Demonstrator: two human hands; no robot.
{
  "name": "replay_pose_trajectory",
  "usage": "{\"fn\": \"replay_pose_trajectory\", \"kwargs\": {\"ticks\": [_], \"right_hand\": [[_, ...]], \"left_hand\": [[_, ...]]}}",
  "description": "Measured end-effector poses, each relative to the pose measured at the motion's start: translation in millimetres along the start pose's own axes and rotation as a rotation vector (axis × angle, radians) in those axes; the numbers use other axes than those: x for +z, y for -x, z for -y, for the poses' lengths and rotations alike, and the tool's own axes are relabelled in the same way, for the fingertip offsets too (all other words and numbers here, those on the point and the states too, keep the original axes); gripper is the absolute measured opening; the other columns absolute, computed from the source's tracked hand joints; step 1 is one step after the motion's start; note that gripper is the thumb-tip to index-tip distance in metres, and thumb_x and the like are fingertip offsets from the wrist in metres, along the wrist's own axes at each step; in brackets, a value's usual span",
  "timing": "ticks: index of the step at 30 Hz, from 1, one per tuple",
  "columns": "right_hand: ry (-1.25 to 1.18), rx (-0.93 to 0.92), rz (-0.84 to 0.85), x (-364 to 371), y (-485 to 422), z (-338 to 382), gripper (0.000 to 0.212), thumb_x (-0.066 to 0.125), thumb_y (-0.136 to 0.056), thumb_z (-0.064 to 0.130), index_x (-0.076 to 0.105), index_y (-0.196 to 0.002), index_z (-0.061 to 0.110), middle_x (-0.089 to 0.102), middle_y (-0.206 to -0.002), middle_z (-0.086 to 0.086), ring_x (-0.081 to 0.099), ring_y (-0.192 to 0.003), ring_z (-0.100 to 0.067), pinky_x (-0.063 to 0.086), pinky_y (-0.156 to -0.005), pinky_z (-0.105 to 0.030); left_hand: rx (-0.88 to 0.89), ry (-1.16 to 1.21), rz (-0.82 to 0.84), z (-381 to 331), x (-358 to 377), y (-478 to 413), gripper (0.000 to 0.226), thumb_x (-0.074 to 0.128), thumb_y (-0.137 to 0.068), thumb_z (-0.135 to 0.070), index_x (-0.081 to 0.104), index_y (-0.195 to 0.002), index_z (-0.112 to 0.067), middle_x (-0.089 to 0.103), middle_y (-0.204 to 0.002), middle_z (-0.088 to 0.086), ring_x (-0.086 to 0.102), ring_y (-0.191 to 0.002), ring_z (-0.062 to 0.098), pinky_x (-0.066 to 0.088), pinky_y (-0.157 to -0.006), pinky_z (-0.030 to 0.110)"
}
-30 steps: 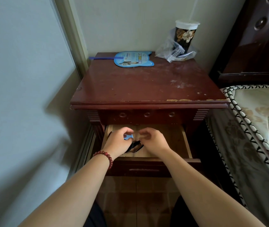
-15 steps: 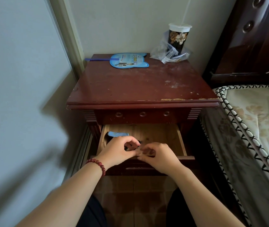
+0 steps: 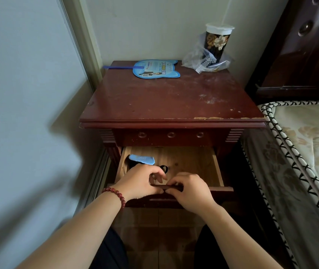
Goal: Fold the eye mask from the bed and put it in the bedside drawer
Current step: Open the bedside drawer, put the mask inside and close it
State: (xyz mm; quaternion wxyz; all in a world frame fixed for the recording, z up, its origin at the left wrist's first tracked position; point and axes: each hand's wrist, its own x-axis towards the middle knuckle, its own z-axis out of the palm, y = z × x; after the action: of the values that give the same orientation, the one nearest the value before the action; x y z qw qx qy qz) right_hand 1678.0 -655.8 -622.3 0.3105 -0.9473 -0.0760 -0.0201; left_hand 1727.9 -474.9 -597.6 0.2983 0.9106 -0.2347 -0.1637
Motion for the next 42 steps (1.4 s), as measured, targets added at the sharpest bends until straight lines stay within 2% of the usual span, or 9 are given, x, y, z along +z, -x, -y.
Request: {"fn": "replay_pose_trajectory", "kwargs": {"ticks": [7,11,19,23,28,31,34,38,42], "right_hand": [[-0.013,-0.004,-0.04,0.5,-4.9,1.8,0.014,0.067,-0.081,0.032,0.071,-0.094,0.028,0.059,-0.089,0.02,0.053,-0.08,-0.003,0.044,-0.064,-0.015],[-0.029,0.002,-0.074,-0.7,-14.0,0.9,0.012,0.067,-0.082,0.027,0.071,-0.094,0.026,0.058,-0.089,0.019,0.052,-0.081,-0.002,0.038,-0.065,-0.01],[-0.068,0.025,-0.104,-1.3,-37.6,-5.4,0.015,0.068,-0.082,0.024,0.071,-0.097,0.022,0.068,-0.099,0.007,0.059,-0.092,-0.011,0.044,-0.077,-0.019],[-0.06,0.038,-0.152,-1.0,-53.0,-8.3,0.019,0.069,-0.081,0.022,0.072,-0.1,0.02,0.068,-0.103,0.002,0.058,-0.099,-0.016,0.044,-0.084,-0.023],[0.012,0.113,-0.276,3.1,-63.6,-11.8,0.023,0.073,-0.077,0.028,0.071,-0.098,0.019,0.058,-0.102,-0.001,0.05,-0.098,-0.022,0.04,-0.085,-0.03],[0.101,0.173,-0.355,6.7,-67.9,-12.4,0.026,0.074,-0.074,0.037,0.066,-0.094,0.021,0.058,-0.1,-0.001,0.049,-0.097,-0.022,0.035,-0.082,-0.033],[0.143,0.223,-0.393,9.4,-71.7,-10.6,0.022,0.071,-0.075,0.042,0.063,-0.086,0.024,0.063,-0.09,0.005,0.054,-0.09,-0.021,0.03,-0.076,-0.032],[0.144,0.266,-0.42,10.3,-74.8,-9.9,0.022,0.068,-0.077,0.046,0.063,-0.081,0.025,0.066,-0.078,0.009,0.056,-0.083,-0.018,0.026,-0.072,-0.03],[0.125,0.246,-0.454,12.1,-78.6,-10.1,0.022,0.07,-0.076,0.042,0.063,-0.077,0.022,0.067,-0.075,0.008,0.056,-0.079,-0.017,0.029,-0.068,-0.029]], "left_hand": [[0.008,-0.021,-0.036,0.1,-0.6,-5.1,0.022,0.075,-0.073,-0.036,0.068,-0.094,-0.04,0.066,-0.086,-0.022,0.061,-0.08,-0.002,0.052,-0.069,0.018],[0.003,-0.041,-0.101,-1.1,-0.5,-11.7,0.017,0.073,-0.076,-0.034,0.07,-0.093,-0.037,0.066,-0.088,-0.022,0.058,-0.081,-0.004,0.044,-0.066,0.011],[-0.005,-0.083,-0.206,0.1,-5.0,-30.4,0.013,0.074,-0.076,-0.03,0.07,-0.088,-0.035,0.059,-0.081,-0.023,0.053,-0.072,-0.008,0.036,-0.061,0.007],[0.005,-0.092,-0.276,1.2,-3.0,-43.9,0.009,0.073,-0.078,-0.024,0.07,-0.085,-0.03,0.065,-0.09,-0.014,0.06,-0.081,0.005,0.051,-0.072,0.022],[-0.007,-0.136,-0.4,1.6,2.6,-50.4,0.005,0.072,-0.079,-0.02,0.069,-0.08,-0.024,0.062,-0.091,-0.013,0.057,-0.09,0.009,0.05,-0.075,0.027],[-0.033,-0.197,-0.448,0.6,2.9,-54.7,0.005,0.07,-0.08,-0.021,0.067,-0.078,-0.024,0.061,-0.09,-0.011,0.053,-0.087,0.01,0.043,-0.065,0.024],[-0.072,-0.282,-0.49,-3.6,1.8,-58.9,0.009,0.07,-0.08,-0.022,0.064,-0.074,-0.027,0.053,-0.079,-0.015,0.046,-0.077,0.007,0.031,-0.053,0.022],[-0.135,-0.305,-0.517,-4.2,4.1,-60.6,0.015,0.069,-0.079,-0.024,0.059,-0.069,-0.03,0.046,-0.07,-0.015,0.044,-0.066,0.006,0.021,-0.046,0.019],[-0.168,-0.284,-0.536,-0.3,6.4,-63.9,0.013,0.068,-0.081,-0.031,0.059,-0.073,-0.031,0.047,-0.071,-0.016,0.044,-0.061,0.006,0.021,-0.044,0.018]]}}
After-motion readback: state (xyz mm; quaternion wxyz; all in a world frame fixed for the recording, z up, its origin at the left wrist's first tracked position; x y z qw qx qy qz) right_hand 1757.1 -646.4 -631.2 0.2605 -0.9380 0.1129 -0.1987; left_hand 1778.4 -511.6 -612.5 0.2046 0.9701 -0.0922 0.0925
